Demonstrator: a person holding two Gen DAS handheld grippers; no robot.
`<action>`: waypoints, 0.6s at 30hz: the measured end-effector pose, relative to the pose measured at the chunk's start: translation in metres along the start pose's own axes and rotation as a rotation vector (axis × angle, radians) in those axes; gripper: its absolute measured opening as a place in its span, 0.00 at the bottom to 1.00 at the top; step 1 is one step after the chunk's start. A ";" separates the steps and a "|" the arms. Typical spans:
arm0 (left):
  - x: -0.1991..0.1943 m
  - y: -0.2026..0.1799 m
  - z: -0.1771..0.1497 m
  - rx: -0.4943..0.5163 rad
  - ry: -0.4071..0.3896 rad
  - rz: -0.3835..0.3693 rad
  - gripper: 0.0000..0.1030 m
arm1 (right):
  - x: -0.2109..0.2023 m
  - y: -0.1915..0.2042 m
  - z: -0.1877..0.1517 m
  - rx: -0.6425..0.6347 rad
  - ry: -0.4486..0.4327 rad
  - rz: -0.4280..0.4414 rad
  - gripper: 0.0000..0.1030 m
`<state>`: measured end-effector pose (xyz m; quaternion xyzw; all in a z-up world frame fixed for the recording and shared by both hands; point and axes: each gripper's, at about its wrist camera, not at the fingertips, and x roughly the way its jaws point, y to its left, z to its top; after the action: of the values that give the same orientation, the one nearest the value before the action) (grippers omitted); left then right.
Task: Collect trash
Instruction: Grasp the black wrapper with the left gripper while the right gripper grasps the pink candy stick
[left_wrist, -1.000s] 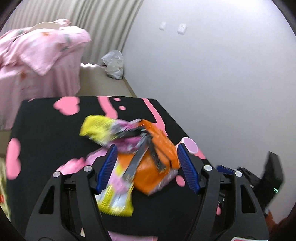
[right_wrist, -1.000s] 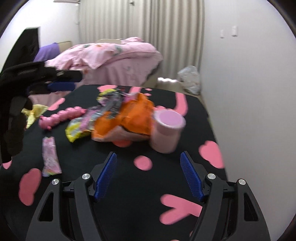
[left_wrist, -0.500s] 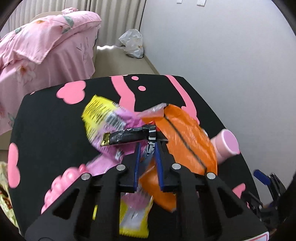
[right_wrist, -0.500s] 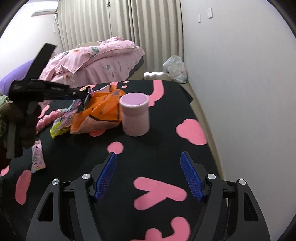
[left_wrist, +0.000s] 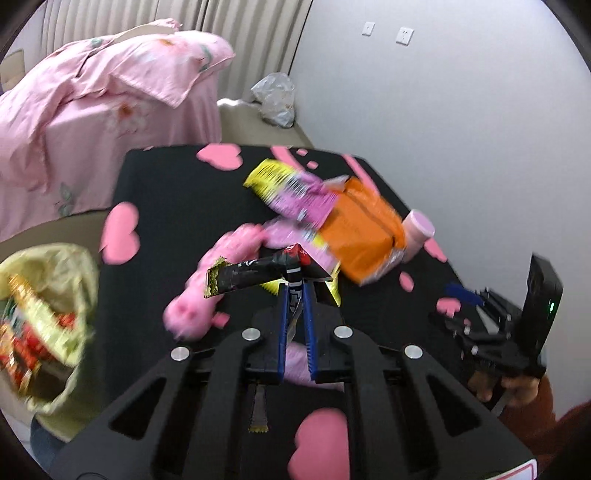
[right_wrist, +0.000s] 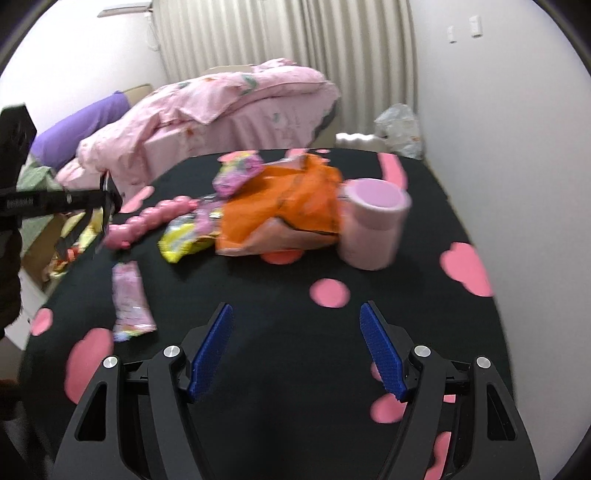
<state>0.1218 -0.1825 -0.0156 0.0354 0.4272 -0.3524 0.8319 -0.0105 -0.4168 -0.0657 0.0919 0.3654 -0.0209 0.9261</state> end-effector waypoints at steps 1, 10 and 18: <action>-0.005 0.005 -0.007 0.004 0.009 0.016 0.08 | 0.001 0.006 0.002 -0.003 0.006 0.028 0.66; -0.001 0.041 -0.046 -0.071 0.103 0.045 0.14 | 0.040 0.088 0.001 -0.217 0.171 0.196 0.66; 0.011 0.045 -0.050 -0.075 0.109 0.083 0.22 | 0.044 0.095 -0.009 -0.249 0.201 0.183 0.66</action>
<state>0.1193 -0.1369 -0.0662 0.0413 0.4830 -0.2990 0.8219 0.0259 -0.3203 -0.0873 0.0112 0.4458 0.1181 0.8873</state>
